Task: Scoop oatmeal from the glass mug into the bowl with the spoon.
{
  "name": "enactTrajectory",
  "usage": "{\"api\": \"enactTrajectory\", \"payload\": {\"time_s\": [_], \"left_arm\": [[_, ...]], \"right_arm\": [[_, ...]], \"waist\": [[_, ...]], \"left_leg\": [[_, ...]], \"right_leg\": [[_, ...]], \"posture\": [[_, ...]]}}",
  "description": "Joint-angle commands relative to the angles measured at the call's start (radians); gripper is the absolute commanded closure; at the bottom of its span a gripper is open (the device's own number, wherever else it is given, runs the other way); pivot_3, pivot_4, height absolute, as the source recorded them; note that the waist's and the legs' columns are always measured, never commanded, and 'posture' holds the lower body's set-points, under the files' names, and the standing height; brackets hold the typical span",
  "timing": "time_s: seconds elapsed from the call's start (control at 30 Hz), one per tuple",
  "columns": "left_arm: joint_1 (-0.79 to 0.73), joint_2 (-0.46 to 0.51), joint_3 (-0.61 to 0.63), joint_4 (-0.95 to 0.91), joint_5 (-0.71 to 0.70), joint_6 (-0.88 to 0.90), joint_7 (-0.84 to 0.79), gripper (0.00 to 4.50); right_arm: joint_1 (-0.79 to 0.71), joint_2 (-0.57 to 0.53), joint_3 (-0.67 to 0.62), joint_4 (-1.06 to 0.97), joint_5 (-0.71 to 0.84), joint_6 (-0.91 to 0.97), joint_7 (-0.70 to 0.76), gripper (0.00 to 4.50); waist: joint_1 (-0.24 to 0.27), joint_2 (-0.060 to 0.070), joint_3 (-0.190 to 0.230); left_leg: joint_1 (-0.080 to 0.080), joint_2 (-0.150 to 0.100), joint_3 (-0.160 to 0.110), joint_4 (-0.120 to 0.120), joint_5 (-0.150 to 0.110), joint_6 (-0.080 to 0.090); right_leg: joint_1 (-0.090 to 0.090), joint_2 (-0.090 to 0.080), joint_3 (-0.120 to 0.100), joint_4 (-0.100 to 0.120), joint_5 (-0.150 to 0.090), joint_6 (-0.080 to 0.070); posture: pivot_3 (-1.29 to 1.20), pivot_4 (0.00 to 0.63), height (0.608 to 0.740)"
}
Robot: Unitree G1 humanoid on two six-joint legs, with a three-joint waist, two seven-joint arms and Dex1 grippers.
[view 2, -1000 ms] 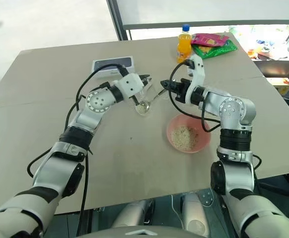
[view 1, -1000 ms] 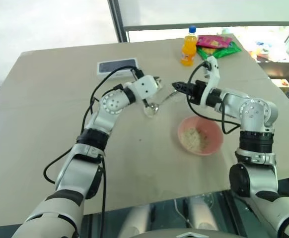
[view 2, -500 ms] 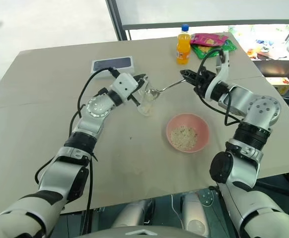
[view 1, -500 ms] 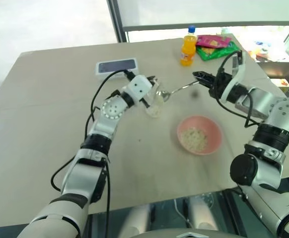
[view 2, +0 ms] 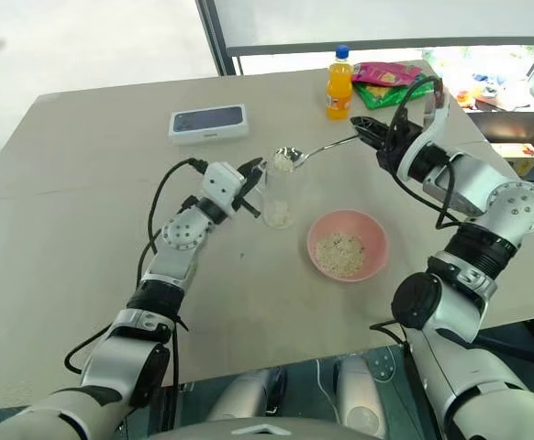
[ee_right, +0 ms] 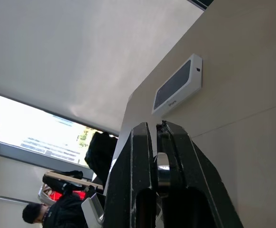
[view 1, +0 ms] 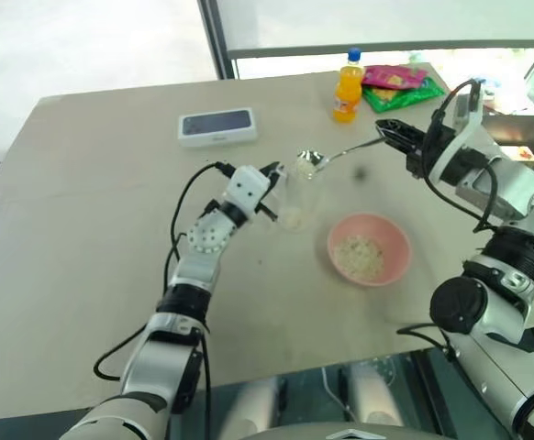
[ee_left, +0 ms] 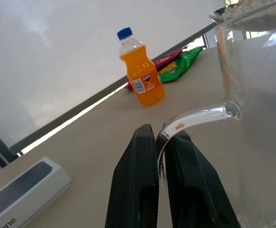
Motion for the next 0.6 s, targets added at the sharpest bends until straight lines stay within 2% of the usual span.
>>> {"api": "enactTrajectory", "payload": {"time_s": [0.03, 0.2, 0.33, 0.43, 0.6], "left_arm": [[-0.007, -0.004, 0.019, -0.038, -0.003, -0.021, 0.032, 4.45], [-0.013, -0.005, 0.016, -0.008, 0.008, -0.037, 0.055, 4.45], [-0.011, -0.007, 0.007, 0.004, 0.011, -0.05, 0.052, 4.45], [-0.012, -0.01, 0.001, 0.008, 0.012, -0.055, 0.044, 4.45], [-0.014, -0.012, -0.003, 0.019, 0.015, -0.07, 0.039, 4.45]], "right_arm": [[-0.022, -0.021, -0.005, -0.009, 0.074, 0.004, -0.037, 4.5], [-0.005, -0.046, -0.001, 0.005, 0.178, 0.023, -0.122, 4.5], [0.022, -0.044, 0.022, -0.001, 0.304, -0.008, -0.249, 4.5], [0.06, -0.058, 0.079, -0.014, 0.456, -0.068, -0.36, 4.5], [0.138, -0.109, 0.192, -0.057, 0.751, -0.273, -0.596, 4.5]], "waist": [[0.0, 0.0, 0.0], [0.0, 0.0, 0.0], [0.0, 0.0, 0.0], [0.0, 0.0, 0.0], [0.0, 0.0, 0.0]], "left_leg": [[0.0, 0.0, 0.0, 0.0, 0.0, 0.0], [0.0, 0.0, 0.0, 0.0, 0.0, 0.0], [0.0, 0.0, 0.0, 0.0, 0.0, 0.0], [0.0, 0.0, 0.001, 0.0, 0.0, 0.0], [0.0, 0.0, 0.001, 0.0, 0.0, 0.0]], "right_leg": [[0.0, 0.0, 0.0, 0.0, 0.0, 0.0], [0.0, 0.0, 0.0, 0.0, 0.0, 0.0], [0.0, 0.0, 0.0, 0.0, 0.0, 0.0], [0.0, 0.0, 0.001, 0.0, 0.0, 0.0], [0.001, 0.0, 0.001, 0.0, 0.0, 0.0]], "posture": [[0.0, 0.15, 0.74], [0.0, 0.15, 0.74], [0.0, 0.15, 0.74], [0.0, 0.15, 0.74], [0.0, 0.15, 0.74]]}}
